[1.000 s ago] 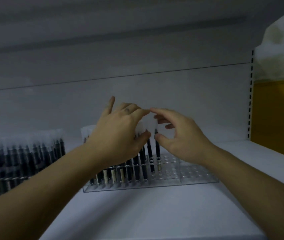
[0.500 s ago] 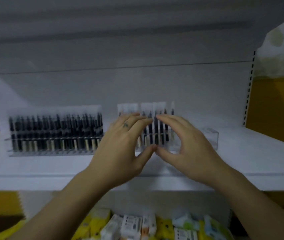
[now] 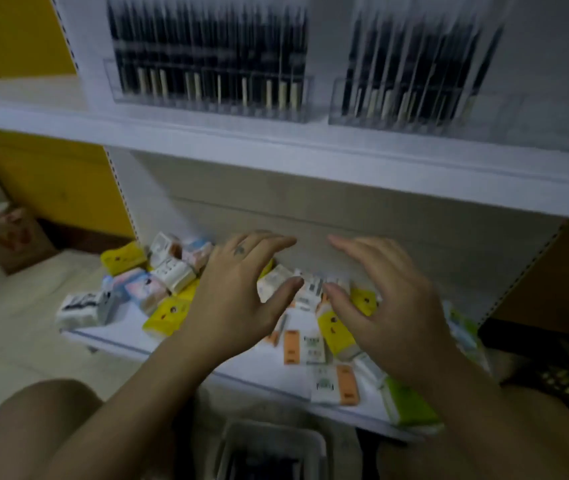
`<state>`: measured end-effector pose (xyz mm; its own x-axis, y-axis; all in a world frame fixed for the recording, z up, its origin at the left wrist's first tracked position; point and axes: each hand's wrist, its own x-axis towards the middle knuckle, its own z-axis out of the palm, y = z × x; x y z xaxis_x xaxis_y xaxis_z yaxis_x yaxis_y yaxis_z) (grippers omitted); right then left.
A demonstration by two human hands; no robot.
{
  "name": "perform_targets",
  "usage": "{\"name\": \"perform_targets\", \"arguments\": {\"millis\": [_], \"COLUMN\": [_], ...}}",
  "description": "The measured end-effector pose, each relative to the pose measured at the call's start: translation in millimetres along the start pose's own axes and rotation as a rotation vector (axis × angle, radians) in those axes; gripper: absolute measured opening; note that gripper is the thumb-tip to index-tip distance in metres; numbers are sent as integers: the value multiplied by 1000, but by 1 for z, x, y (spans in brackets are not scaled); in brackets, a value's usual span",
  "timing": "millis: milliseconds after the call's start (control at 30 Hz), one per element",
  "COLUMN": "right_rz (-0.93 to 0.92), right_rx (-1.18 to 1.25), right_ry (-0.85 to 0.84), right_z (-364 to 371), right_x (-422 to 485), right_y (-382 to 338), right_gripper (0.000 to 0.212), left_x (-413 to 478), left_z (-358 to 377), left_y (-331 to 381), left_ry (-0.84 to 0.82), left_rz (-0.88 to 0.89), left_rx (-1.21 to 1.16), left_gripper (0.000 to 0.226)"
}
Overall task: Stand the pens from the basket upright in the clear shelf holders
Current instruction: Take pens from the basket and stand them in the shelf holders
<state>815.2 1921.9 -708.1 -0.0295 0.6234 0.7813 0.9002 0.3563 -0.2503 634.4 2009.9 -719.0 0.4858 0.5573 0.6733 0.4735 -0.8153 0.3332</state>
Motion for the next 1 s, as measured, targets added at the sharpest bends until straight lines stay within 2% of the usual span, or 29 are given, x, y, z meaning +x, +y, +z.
{"name": "perform_targets", "arguments": {"millis": [233, 400, 567, 767, 933, 1000], "right_rz": [339, 481, 612, 694, 808, 877], "right_rx": [32, 49, 73, 96, 192, 228], "right_ry": [-592, -800, -1026, -1279, -1432, -1498], "right_z": [86, 137, 174, 201, 231, 245], "right_x": [-84, -133, -177, -232, -262, -272], "right_y": [39, 60, 69, 70, 75, 78], "right_gripper": [55, 61, 66, 53, 29, 31], "left_x": [-75, -124, -182, -258, -275, -278], "left_z": [68, 125, 172, 196, 213, 218], "left_y": [-39, -63, -72, -91, -100, -105], "left_ry": [-312, -598, -775, -984, -989, -983], "left_rz": [-308, -497, -725, -1079, -1184, -1212], "left_rx": [-4, 47, -67, -220, -268, -275], "left_gripper": [52, 64, 66, 56, 40, 39]}}
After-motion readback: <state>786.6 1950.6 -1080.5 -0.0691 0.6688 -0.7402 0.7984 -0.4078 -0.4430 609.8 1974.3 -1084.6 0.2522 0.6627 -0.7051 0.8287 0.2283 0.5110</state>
